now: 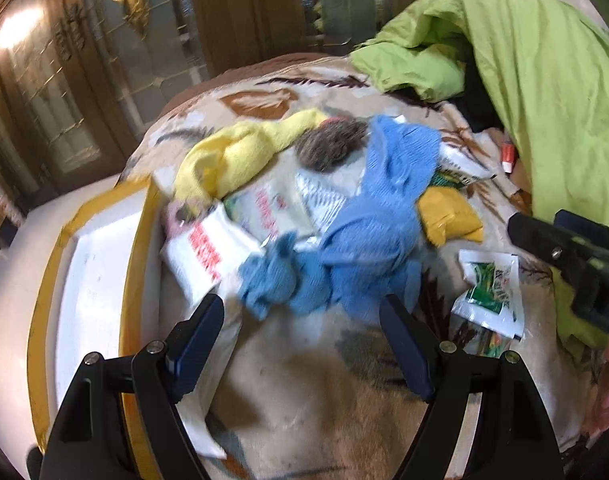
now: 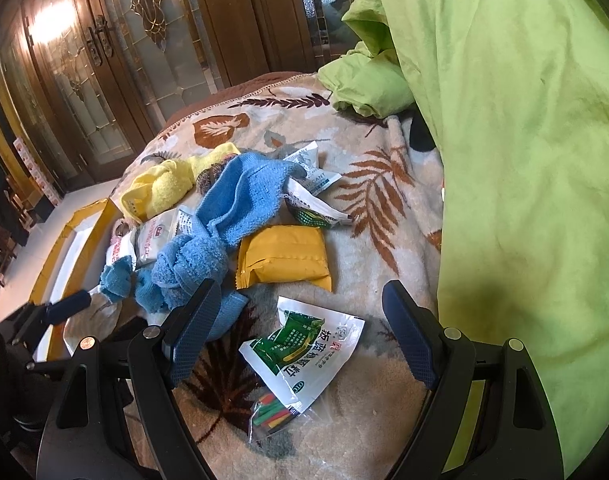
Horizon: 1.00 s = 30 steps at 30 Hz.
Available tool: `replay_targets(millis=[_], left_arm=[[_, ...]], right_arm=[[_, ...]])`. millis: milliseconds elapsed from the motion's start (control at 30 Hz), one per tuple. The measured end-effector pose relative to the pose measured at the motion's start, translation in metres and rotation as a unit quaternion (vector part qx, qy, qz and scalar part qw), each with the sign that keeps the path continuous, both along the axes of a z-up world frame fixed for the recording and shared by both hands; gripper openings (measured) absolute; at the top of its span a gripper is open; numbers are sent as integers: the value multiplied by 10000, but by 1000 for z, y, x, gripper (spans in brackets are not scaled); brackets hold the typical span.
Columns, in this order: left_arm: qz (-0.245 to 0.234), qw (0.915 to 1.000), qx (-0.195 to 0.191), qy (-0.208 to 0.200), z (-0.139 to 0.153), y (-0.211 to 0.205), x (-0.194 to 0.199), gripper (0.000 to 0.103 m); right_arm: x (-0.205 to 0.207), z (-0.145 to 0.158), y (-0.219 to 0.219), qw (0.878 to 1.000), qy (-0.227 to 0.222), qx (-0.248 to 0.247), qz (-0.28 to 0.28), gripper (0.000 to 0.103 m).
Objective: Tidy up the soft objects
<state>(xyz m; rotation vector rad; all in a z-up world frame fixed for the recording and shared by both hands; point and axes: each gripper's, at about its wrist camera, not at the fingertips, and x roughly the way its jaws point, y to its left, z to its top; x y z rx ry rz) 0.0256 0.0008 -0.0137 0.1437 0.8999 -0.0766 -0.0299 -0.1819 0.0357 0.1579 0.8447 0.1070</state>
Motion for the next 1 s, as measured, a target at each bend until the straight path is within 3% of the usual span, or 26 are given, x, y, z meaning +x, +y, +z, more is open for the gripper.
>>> replay_targets(millis=[233,400,600,767,1000], left_arm=[[-478,9988,-89,-22,7,-11,27,81],[-1032,9941,138,300,-8,-28,49,81],[-1525,9859,301,613,-21,-41,62,81],[-1695,9820,546,635,-26,-50,67,81],[-1663,9815,342,889,-33,-50,78,77]], right_arm=[[11,3,-7,9997,128,-159,-95,84],[25,-1,-12,9989,455,-48,-124,84],[46,-11,0,9970,735,40,251,84],[77,-34,3,9915,1222,142,413,84],[101,-56,4,9821,1750,471,506,84]])
